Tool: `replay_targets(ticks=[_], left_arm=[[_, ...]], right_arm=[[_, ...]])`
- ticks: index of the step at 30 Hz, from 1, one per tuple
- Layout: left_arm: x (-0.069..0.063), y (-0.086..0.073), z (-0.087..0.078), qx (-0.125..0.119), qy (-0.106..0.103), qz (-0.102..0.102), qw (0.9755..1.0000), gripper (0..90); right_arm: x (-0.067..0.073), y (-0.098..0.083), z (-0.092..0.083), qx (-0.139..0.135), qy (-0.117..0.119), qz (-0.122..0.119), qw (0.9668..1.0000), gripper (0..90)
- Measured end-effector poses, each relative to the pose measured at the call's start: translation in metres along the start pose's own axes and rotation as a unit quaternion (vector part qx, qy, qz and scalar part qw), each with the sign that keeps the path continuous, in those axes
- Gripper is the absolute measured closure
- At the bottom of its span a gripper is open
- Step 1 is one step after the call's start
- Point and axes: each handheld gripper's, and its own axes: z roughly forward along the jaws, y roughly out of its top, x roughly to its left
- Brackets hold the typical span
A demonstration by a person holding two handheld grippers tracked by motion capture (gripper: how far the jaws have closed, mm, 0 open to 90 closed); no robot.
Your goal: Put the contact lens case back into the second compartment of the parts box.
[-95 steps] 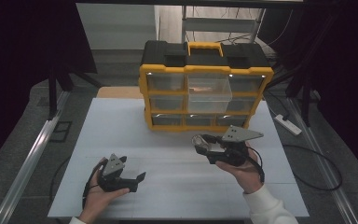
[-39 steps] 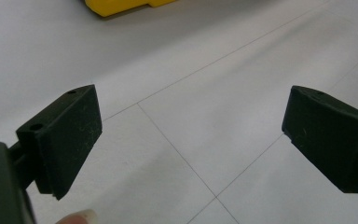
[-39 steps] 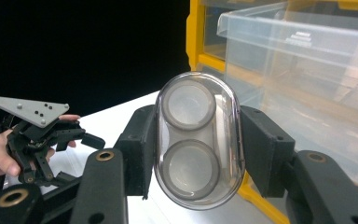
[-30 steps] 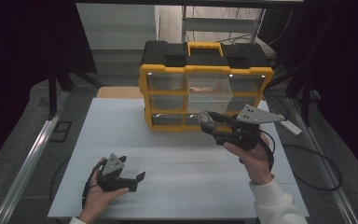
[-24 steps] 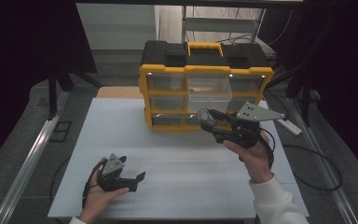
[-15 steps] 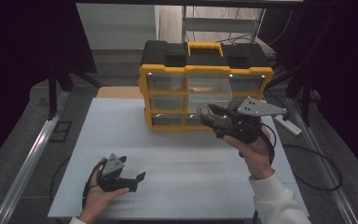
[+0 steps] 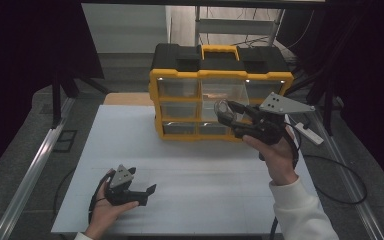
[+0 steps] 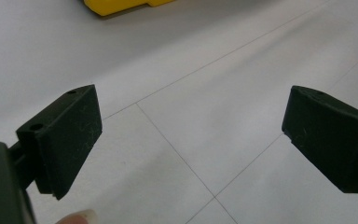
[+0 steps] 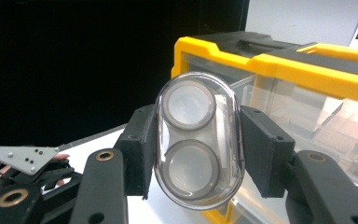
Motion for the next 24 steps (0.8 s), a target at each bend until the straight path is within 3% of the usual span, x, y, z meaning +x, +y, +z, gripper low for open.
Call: replay_targets(ticks=[13, 14, 15, 20, 24], left_arm=[[0.000, 0.000, 0.000, 0.000, 0.000, 0.000, 1.0000, 5.6], [0.000, 0.000, 0.000, 0.000, 0.000, 0.000, 1.0000, 5.6], [0.000, 0.000, 0.000, 0.000, 0.000, 0.000, 1.0000, 5.6], [0.001, 0.000, 0.000, 0.002, 0.000, 0.002, 1.0000, 5.6], [0.001, 0.000, 0.000, 0.001, 0.001, 0.000, 1.0000, 5.6]], right_arm=[[-0.018, 0.021, 0.002, -0.005, -0.037, 0.002, 0.9993, 48.9], [-0.019, 0.022, 0.004, -0.014, -0.035, 0.005, 0.9993, 48.9], [-0.021, 0.024, 0.003, -0.003, -0.036, 0.002, 0.9993, 48.9], [-0.029, 0.028, 0.009, -0.012, -0.051, 0.011, 0.9986, 48.9], [-0.038, 0.031, 0.014, -0.002, -0.066, 0.014, 0.9978, 48.8]])
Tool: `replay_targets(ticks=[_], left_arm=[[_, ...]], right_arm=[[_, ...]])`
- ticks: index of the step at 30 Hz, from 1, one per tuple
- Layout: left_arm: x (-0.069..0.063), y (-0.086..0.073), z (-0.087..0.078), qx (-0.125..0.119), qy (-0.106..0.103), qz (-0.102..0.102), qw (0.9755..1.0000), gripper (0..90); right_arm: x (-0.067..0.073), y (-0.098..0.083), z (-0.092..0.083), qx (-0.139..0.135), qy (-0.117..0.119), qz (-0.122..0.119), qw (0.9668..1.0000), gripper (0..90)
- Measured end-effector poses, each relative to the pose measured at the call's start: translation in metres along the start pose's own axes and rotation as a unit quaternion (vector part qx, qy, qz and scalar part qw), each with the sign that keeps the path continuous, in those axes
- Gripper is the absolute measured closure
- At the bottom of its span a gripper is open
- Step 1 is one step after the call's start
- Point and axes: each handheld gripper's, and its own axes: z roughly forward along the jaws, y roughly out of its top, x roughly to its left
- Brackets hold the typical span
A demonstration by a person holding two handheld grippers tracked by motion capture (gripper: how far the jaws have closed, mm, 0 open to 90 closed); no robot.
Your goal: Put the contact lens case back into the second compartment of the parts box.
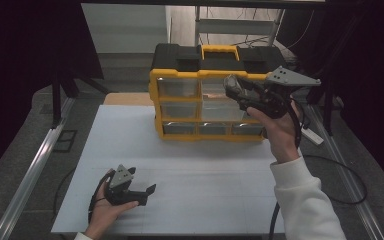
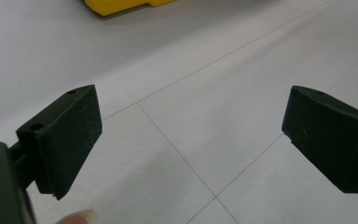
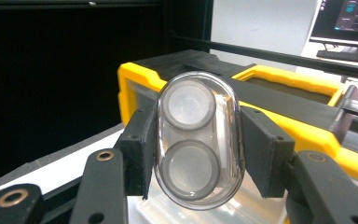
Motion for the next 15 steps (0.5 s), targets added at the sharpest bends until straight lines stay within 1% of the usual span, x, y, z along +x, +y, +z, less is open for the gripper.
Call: replay_targets(ticks=[3, 5, 6, 9, 10, 11, 12, 15], left_arm=[[0.000, 0.000, 0.000, 0.000, 0.000, -0.001, 1.0000, 5.6], [0.000, 0.000, 0.000, 0.000, 0.000, 0.000, 1.0000, 5.6], [0.000, 0.000, 0.000, 0.000, 0.000, 0.000, 1.0000, 5.6], [0.000, 0.000, 0.000, 0.000, 0.000, 0.000, 1.0000, 5.6], [0.000, 0.000, 0.000, 0.000, 0.000, 0.000, 1.0000, 5.6], [0.000, 0.000, 0.000, 0.000, 0.000, 0.000, 1.0000, 5.6], [0.000, 0.000, 0.000, 0.000, 0.000, 0.000, 1.0000, 5.6], [0.000, 0.000, 0.000, 0.000, 0.000, 0.000, 1.0000, 5.6]], right_arm=[[-0.004, 0.001, 0.005, 0.003, -0.004, 0.003, 1.0000, 48.8], [-0.006, 0.001, 0.009, 0.009, -0.008, 0.002, 0.9999, 48.8], [-0.007, 0.001, 0.012, 0.007, -0.011, 0.004, 0.9999, 48.8], [-0.010, 0.001, 0.016, 0.017, -0.018, 0.005, 0.9997, 48.8], [-0.011, 0.000, 0.019, 0.013, -0.018, 0.007, 0.9997, 48.8], [-0.013, 0.000, 0.020, 0.020, -0.021, 0.007, 0.9995, 48.8], [-0.014, -0.001, 0.022, 0.017, -0.022, 0.008, 0.9996, 48.8], [-0.017, -0.003, 0.027, 0.024, -0.023, 0.008, 0.9994, 48.7]])
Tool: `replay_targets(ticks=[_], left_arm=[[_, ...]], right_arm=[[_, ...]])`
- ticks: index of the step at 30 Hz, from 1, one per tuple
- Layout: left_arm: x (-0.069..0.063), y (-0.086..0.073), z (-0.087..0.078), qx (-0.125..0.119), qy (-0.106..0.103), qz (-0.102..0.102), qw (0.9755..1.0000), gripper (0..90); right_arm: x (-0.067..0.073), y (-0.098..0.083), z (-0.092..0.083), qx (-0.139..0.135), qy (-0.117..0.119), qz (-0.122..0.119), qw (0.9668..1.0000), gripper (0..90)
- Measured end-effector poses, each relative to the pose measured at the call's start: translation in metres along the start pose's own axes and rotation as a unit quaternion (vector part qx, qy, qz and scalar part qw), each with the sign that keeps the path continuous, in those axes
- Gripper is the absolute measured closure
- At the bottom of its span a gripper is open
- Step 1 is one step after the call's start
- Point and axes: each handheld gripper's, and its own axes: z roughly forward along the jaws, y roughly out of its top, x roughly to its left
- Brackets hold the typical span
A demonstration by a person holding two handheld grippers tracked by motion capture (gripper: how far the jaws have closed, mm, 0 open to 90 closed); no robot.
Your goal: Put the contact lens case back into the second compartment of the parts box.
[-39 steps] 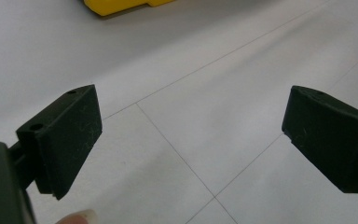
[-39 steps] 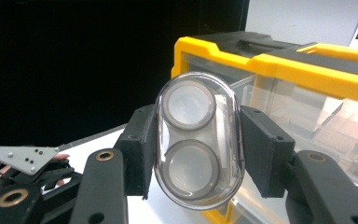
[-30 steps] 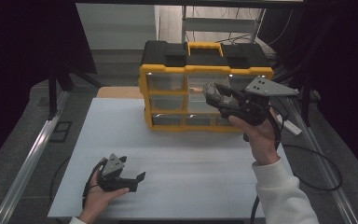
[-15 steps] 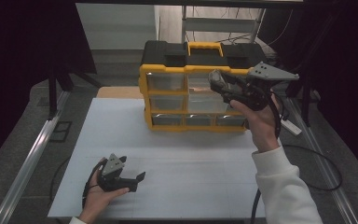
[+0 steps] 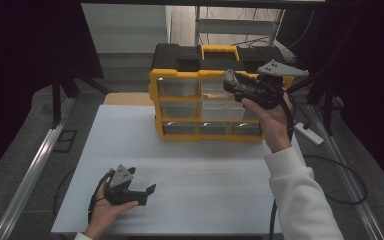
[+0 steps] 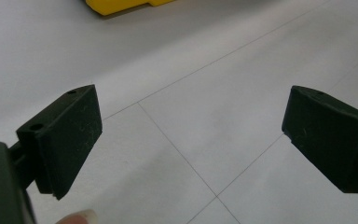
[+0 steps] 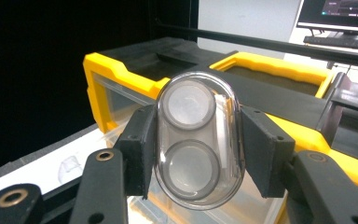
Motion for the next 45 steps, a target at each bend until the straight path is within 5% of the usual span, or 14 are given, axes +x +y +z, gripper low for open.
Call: replay_targets(ticks=[16, 26, 45], left_arm=[[0.000, 0.000, 0.000, -0.001, 0.000, -0.002, 1.0000, 5.6], [0.002, -0.001, -0.001, -0.002, 0.002, -0.004, 1.0000, 5.6], [0.002, -0.001, -0.003, -0.005, 0.003, -0.005, 1.0000, 5.6]], right_arm=[[-0.005, -0.009, 0.007, 0.025, -0.004, -0.006, 0.9997, 47.4], [0.001, -0.010, 0.004, 0.011, 0.014, -0.010, 0.9998, 33.6], [0.013, -0.018, -0.011, 0.001, 0.058, -0.025, 0.9980, 26.4]])
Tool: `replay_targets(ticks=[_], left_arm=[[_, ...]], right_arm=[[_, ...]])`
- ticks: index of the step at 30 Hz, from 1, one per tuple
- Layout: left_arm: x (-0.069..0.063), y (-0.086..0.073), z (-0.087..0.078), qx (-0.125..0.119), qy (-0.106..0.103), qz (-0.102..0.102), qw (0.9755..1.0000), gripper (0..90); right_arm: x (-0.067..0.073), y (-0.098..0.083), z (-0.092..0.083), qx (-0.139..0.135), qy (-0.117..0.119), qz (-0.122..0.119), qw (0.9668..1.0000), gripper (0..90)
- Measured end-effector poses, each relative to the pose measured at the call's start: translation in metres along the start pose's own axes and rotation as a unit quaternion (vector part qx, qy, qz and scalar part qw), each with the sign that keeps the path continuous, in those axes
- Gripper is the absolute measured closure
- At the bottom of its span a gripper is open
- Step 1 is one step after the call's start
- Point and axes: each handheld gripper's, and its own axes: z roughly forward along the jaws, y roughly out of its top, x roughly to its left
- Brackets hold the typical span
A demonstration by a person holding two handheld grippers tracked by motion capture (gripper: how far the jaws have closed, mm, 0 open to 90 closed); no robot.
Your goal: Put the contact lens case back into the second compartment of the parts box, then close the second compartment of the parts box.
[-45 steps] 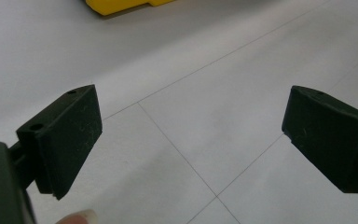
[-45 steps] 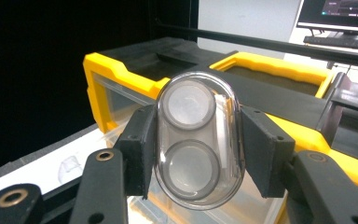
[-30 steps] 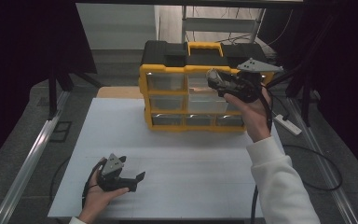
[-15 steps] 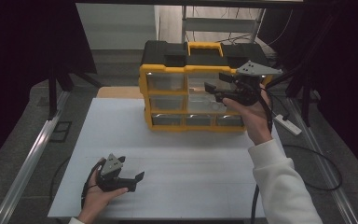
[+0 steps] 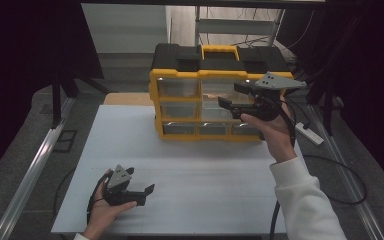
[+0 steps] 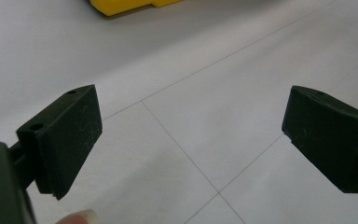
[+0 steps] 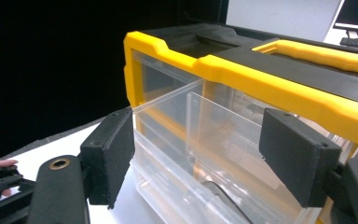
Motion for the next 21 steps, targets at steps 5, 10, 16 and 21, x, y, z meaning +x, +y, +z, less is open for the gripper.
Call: replay_targets(ticks=[5, 10, 16, 21], left_arm=[[-0.001, 0.000, 0.000, 0.000, -0.001, 0.000, 1.0000, 5.6], [-0.001, 0.001, 0.001, 0.001, -0.001, 0.002, 1.0000, 5.6], [-0.001, 0.001, 0.000, 0.001, 0.000, 0.002, 1.0000, 5.6], [-0.001, 0.001, 0.000, 0.001, -0.001, 0.002, 1.0000, 5.6]], right_arm=[[0.003, -0.004, -0.006, -0.006, 0.003, -0.004, 1.0000, 26.3], [0.007, -0.005, -0.012, -0.015, 0.004, -0.012, 0.9998, 26.4], [0.010, -0.005, -0.018, -0.025, 0.005, -0.016, 0.9995, 26.8], [0.012, -0.009, -0.022, -0.030, 0.009, -0.019, 0.9993, 27.6]])
